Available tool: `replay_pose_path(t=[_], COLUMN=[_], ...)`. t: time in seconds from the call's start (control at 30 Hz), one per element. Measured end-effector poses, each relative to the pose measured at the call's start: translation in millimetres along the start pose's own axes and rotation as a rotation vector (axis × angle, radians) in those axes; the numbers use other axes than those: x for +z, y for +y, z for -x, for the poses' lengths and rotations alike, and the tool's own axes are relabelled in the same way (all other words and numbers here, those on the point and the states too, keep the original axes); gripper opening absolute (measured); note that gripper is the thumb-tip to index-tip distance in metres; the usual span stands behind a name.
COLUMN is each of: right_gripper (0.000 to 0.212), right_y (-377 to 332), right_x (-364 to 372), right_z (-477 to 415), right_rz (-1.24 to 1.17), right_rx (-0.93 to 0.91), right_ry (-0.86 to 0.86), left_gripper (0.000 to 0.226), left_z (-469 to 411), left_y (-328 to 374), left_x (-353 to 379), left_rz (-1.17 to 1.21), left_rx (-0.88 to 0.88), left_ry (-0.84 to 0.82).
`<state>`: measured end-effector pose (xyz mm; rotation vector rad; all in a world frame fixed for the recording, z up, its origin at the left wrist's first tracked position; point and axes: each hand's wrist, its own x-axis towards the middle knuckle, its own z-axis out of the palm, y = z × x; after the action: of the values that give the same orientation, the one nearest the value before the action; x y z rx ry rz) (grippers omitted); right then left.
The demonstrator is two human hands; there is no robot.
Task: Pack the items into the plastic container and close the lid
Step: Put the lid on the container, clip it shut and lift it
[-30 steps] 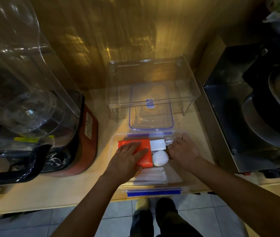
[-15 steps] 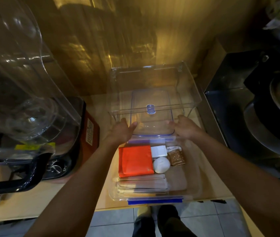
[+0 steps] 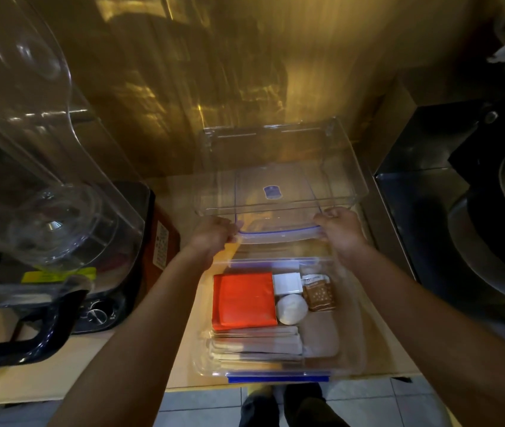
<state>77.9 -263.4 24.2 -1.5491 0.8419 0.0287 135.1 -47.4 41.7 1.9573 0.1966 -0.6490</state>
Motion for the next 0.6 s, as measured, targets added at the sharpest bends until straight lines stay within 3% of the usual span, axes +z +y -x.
replay_pose_path(t=[0.07, 0.23, 0.4, 0.5, 0.6], right_gripper=[0.011, 0.019, 0.01, 0.013, 0.019], right_y=[-1.5, -4.6, -1.1, 6.2, 16.5], right_x=[2.9, 1.4, -25.2, -51.6, -79.9], right_z=[7.3, 23.0, 45.9, 55.3, 62.5], right_rz=[-0.242, -0.604, -0.586, -0.553, -0.497], right_rx=[0.065, 0.157, 0.104, 0.095, 0.119], right_ry=[0.029, 0.078, 0.075, 0.006, -0.052], left_gripper=[0.019, 0.02, 0.018, 0.021, 0.038], left_z=[12.9, 44.5, 61.4, 60.4, 59.3], left_y=[4.9, 8.5, -6.6, -14.7, -15.0], left_x=[-0.2, 7.9, 5.5, 3.4, -0.1], left_rz=[0.092, 0.381, 0.49, 0.506, 0.559], left_rx=[0.0, -0.04, -0.116, -0.079, -0.075], left_ry=[0.01, -0.165, -0.259, -0.122, -0.033])
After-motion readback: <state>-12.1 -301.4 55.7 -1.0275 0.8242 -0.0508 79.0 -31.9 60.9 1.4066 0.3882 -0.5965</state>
